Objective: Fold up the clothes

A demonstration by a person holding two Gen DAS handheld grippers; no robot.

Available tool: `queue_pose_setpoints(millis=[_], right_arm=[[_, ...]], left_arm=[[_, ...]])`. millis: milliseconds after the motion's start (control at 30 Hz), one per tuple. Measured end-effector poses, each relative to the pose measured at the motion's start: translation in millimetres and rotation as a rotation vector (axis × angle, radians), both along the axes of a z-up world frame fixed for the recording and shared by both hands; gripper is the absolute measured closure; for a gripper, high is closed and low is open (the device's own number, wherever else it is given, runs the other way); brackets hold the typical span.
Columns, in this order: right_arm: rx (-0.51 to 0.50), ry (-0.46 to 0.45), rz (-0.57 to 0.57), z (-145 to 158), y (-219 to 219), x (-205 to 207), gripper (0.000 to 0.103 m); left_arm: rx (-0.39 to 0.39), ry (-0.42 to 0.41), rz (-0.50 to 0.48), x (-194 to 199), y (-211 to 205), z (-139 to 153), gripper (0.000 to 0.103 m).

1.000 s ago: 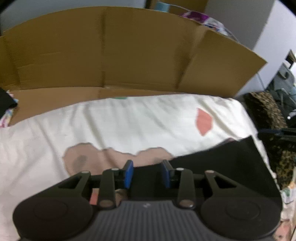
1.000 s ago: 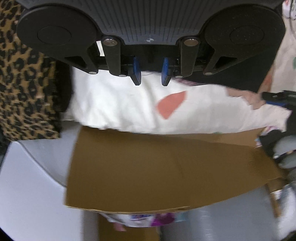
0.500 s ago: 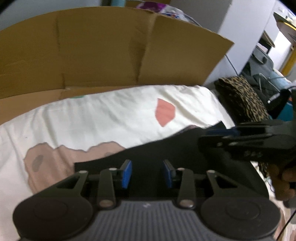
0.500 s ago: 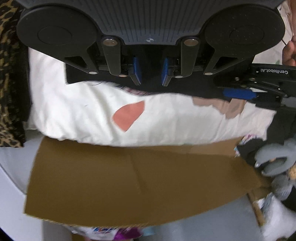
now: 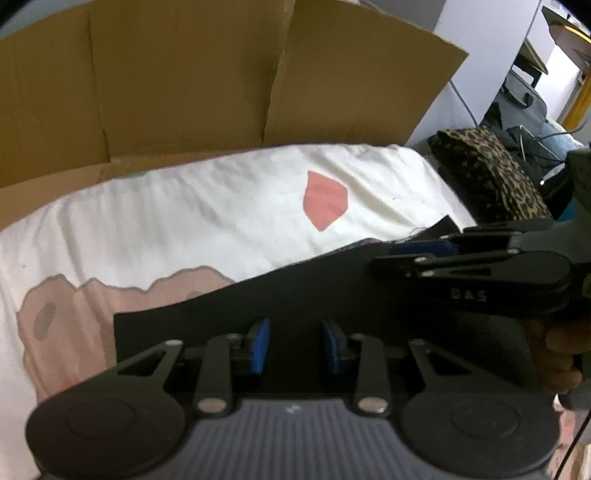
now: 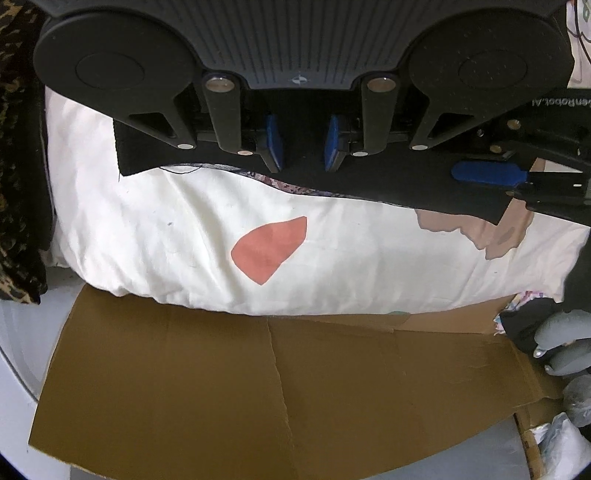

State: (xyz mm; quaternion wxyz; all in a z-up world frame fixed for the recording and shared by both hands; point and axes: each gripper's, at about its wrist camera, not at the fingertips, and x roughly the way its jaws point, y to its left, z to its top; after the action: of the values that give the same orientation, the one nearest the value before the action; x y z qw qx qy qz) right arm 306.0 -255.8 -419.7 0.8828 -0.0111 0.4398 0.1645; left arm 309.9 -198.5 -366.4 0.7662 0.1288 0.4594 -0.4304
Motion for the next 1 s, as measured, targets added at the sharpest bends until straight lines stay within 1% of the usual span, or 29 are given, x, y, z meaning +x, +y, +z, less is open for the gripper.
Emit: queue_pose_setpoints(millis=[67,167,200,233,267,333,400,467,567,633,733,867,1000], right_arm=[[0.010,-0.001,-0.002,-4.8,-2.2,0.6,0.070],[0.027,0.001,-0.008,-11.3,-6.6,2.2,0.063],[0.038,0.007,-0.013,-12.2,-8.7,3.5,0.062],[0.045,0.013,-0.016,-12.0,-9.8,4.6,0.062],[0.048,0.020,-0.019,-11.3,-10.5,5.6,0.061],[0.038,0.020,-0.021,-7.1,-8.3,5.3,0.061],[0.040,0.011,-0.024,1.2,-7.2,1.8,0.065],[0.048,-0.008,-0.025,11.2,-7.6,-3.8,0.070],[0.039,-0.049,-0.004,23.5,-6.9,-17.9,0.070],[0.029,-0.069,0.003,28.7,-6.5,-29.2,0.070],[0.025,-0.071,-0.003,29.1,-5.9,-44.7,0.070],[0.005,-0.063,0.001,16.1,0.0,-61.6,0.070],[-0.013,-0.058,-0.009,2.6,-0.2,-67.2,0.071]], left_arm=[[-0.010,0.011,0.005,2.5,0.1,-5.6,0.068],[-0.016,0.012,0.004,3.3,0.1,-7.2,0.068],[-0.011,0.009,0.002,2.9,-0.2,-5.6,0.069],[-0.007,0.000,0.002,1.8,-0.3,-2.8,0.070],[-0.007,-0.010,0.008,0.8,0.2,0.8,0.073],[-0.021,-0.029,0.028,-0.4,2.3,8.9,0.077],[-0.043,-0.042,0.031,-1.6,3.8,16.8,0.077],[-0.070,-0.046,0.013,-4.8,3.5,24.2,0.077],[-0.073,-0.045,-0.019,-11.6,-1.2,29.6,0.077],[-0.066,-0.042,-0.030,-15.7,-3.3,28.4,0.077],[-0.054,-0.040,-0.037,-19.1,-4.4,23.0,0.077],[0.006,-0.036,-0.015,-12.8,-3.3,6.4,0.076],[0.005,-0.022,-0.005,-4.9,1.3,-2.5,0.074]])
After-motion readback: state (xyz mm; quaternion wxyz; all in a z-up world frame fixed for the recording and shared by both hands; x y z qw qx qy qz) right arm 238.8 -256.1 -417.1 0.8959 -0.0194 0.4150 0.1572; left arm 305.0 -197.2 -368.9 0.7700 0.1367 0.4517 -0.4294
